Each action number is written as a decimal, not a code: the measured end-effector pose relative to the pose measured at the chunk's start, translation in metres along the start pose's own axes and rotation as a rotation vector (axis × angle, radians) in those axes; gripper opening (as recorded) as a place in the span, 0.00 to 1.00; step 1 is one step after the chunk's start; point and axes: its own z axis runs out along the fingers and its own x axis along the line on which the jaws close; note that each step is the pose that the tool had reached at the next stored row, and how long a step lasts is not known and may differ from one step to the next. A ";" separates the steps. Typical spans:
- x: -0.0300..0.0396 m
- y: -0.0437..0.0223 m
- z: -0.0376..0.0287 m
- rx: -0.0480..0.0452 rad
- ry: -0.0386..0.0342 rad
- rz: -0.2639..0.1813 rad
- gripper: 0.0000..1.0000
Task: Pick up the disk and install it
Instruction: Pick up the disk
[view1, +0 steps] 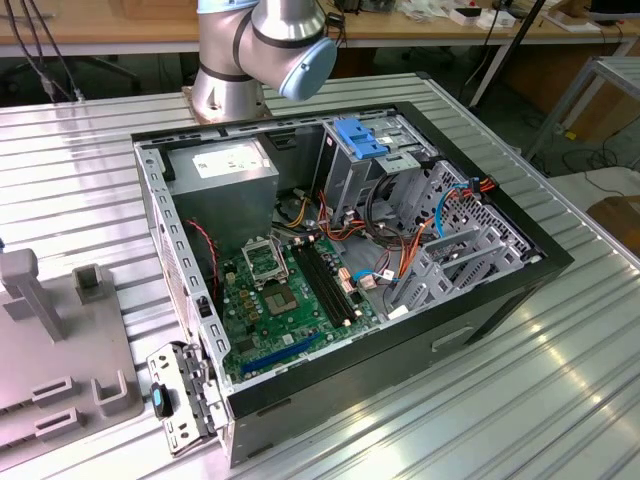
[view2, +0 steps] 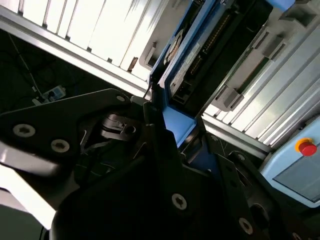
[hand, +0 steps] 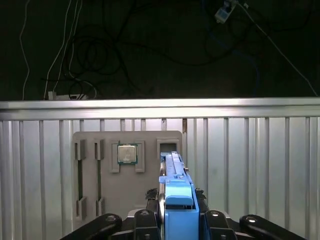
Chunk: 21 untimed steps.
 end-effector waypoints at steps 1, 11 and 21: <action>0.0000 -0.0002 -0.0104 0.0000 0.0000 0.000 0.37; 0.0000 -0.0014 -0.0770 -0.0002 0.0000 0.000 0.37; 0.0000 -0.0022 -0.1240 0.0000 0.0000 0.000 0.37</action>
